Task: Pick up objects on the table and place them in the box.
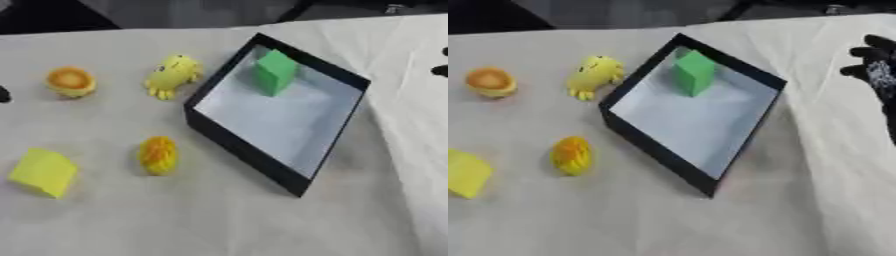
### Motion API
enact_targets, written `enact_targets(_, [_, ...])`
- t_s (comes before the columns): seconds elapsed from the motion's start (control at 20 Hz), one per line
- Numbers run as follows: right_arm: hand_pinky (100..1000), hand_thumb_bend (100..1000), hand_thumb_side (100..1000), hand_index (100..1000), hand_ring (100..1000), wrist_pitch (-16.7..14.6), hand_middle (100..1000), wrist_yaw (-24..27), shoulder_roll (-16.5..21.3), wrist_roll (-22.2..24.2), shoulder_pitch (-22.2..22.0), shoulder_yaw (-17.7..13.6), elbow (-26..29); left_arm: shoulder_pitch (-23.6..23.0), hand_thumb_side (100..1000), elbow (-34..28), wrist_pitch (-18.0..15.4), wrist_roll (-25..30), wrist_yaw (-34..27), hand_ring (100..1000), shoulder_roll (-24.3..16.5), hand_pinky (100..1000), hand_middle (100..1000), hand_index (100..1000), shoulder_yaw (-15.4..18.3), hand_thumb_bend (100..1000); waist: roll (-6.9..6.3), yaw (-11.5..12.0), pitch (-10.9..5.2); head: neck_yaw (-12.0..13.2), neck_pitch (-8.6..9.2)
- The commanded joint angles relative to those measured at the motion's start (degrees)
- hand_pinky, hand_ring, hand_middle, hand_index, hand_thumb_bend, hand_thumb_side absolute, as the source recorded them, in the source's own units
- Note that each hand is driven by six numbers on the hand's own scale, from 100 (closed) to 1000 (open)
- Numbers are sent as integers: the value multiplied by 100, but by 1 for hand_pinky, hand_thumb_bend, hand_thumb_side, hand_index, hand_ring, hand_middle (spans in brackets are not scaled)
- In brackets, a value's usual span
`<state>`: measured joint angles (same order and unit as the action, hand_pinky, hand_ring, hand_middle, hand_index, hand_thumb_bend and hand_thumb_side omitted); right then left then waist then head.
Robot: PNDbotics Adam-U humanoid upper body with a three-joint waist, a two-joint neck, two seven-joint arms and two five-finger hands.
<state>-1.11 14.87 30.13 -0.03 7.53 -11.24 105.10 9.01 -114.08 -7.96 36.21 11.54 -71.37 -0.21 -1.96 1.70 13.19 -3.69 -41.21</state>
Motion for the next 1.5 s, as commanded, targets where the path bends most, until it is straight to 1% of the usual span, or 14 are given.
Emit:
enact_targets(0.05, [878,100,585,872,685,-29,753,-41,228,27,29,-17,90,198,598,-51,-88,108,357,861,-450,839,844,894,-204,544,-67,24,-184,-41,74])
enact_targets(0.1, [878,100,586,873,685,-26,753,-41,234,36,35,-7,88,269,531,-51,-179,50,619,869,-491,831,841,887,-278,638,-76,27,-185,-36,76])
enact_targets(0.15, [878,100,586,873,685,-24,753,-41,238,45,43,2,86,313,524,-49,-278,-34,892,869,-507,830,842,887,-360,645,-83,27,-184,-31,81])
enact_targets(0.2, [878,100,587,872,685,-21,753,-42,240,55,49,12,84,331,447,-30,-379,-128,1134,872,-501,829,844,886,-453,683,-88,19,-183,-21,87])
enact_targets(0.25, [878,100,588,872,684,-17,753,-45,240,62,52,19,81,348,402,7,-498,-251,1334,874,-479,832,847,889,-548,697,-92,9,-180,-8,94])
enact_targets(0.3, [878,100,589,872,684,-15,753,-47,239,65,55,22,77,355,291,73,-615,-379,1464,880,-446,842,851,898,-632,699,-95,-4,-175,9,103])
enact_targets(0.35, [877,100,589,872,684,-13,753,-48,236,65,58,23,75,360,224,170,-719,-487,1531,884,-413,850,852,898,-703,693,-97,-15,-171,22,109])
enact_targets(0.4, [877,100,591,872,684,-12,752,-50,233,65,58,24,73,362,100,301,-794,-556,1532,886,-376,863,847,893,-765,654,-98,-26,-166,33,109])
enact_targets(0.55, [877,100,593,871,683,-4,752,-57,221,68,57,28,66,449,100,777,-858,-542,1341,878,-267,868,829,879,-887,608,-105,-55,-152,68,111])
enact_targets(0.6, [877,100,593,871,683,-2,752,-59,218,68,55,28,64,489,100,899,-866,-528,1284,872,-234,872,821,874,-907,572,-105,-60,-148,73,111])
enact_targets(0.8, [877,100,592,871,683,-6,752,-56,217,72,60,29,65,688,100,1338,-880,-463,896,865,-111,880,820,873,-989,526,-96,-78,-141,114,109])
enact_targets(1.0, [877,100,594,871,683,-4,752,-52,210,81,61,35,56,871,100,1593,-881,-309,577,862,-28,882,822,878,-1066,524,-88,-82,-143,186,129])
enact_targets(1.25, [877,100,596,871,682,-1,753,-50,195,97,58,43,47,1102,100,1766,-876,-248,494,856,73,881,817,879,-1156,508,-72,-94,-141,218,156])
enact_targets(1.5, [877,100,594,872,682,-4,753,-48,200,109,69,50,47,1356,100,1902,-854,-195,348,852,185,883,818,876,-1252,512,-70,-109,-136,522,177])
